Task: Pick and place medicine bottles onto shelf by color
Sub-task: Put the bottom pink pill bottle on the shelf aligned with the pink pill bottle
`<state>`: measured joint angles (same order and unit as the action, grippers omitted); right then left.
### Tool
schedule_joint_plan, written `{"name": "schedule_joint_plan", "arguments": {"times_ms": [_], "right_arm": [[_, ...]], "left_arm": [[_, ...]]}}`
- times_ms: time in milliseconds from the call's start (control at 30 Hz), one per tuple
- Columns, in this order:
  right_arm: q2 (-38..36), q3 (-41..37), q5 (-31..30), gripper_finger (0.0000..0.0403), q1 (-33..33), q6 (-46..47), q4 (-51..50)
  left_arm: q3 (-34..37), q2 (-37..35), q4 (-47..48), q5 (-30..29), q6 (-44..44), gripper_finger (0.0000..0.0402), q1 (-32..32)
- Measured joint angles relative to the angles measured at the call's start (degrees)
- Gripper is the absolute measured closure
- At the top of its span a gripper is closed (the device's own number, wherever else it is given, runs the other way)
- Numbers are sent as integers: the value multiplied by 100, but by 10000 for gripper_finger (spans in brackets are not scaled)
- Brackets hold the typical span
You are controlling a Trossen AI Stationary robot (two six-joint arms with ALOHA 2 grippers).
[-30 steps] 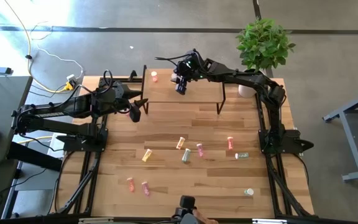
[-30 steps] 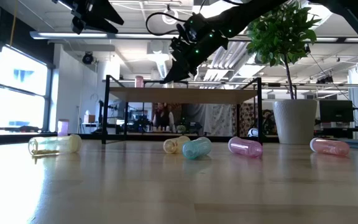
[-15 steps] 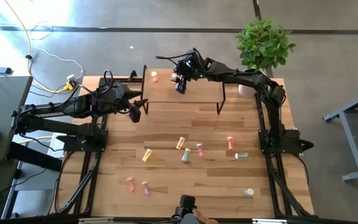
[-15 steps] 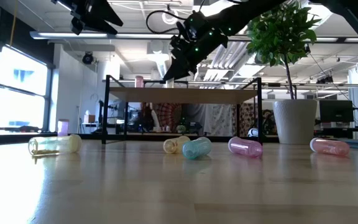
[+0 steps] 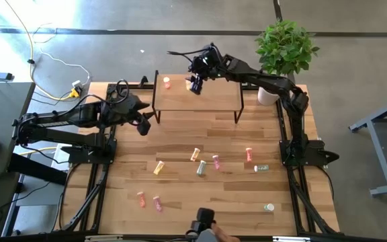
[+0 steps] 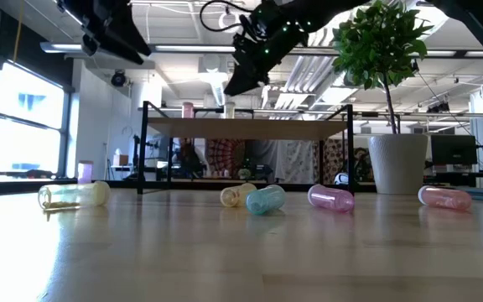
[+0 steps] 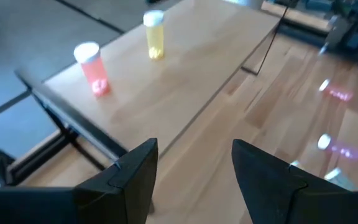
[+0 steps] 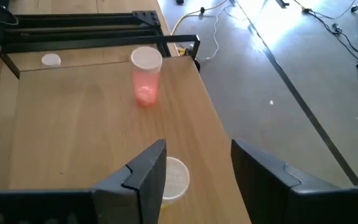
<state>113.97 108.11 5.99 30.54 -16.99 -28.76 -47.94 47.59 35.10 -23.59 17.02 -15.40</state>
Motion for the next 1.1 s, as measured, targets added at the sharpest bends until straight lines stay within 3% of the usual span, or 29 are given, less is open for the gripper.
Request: {"name": "schedule_joint_plan", "arguments": {"times_ms": [233, 467, 867, 1100], "right_arm": [[0, 644, -17, 231, 61, -49, -578], [-9, 1207, -21, 231, 344, 116, -1040], [-9, 1598, -34, 231, 586, 153, -1663], [-9, 1598, -30, 231, 582, 153, -1889]], "left_arm": [[-2, -28, 816, -7, 559, 206, -202], [-2, -23, 1952, 29, 1391, 206, -987], [-2, 423, 2206, 1258, 1688, 207, -2689], [-2, 709, 2511, 1425, 1562, 207, -3038]]}}
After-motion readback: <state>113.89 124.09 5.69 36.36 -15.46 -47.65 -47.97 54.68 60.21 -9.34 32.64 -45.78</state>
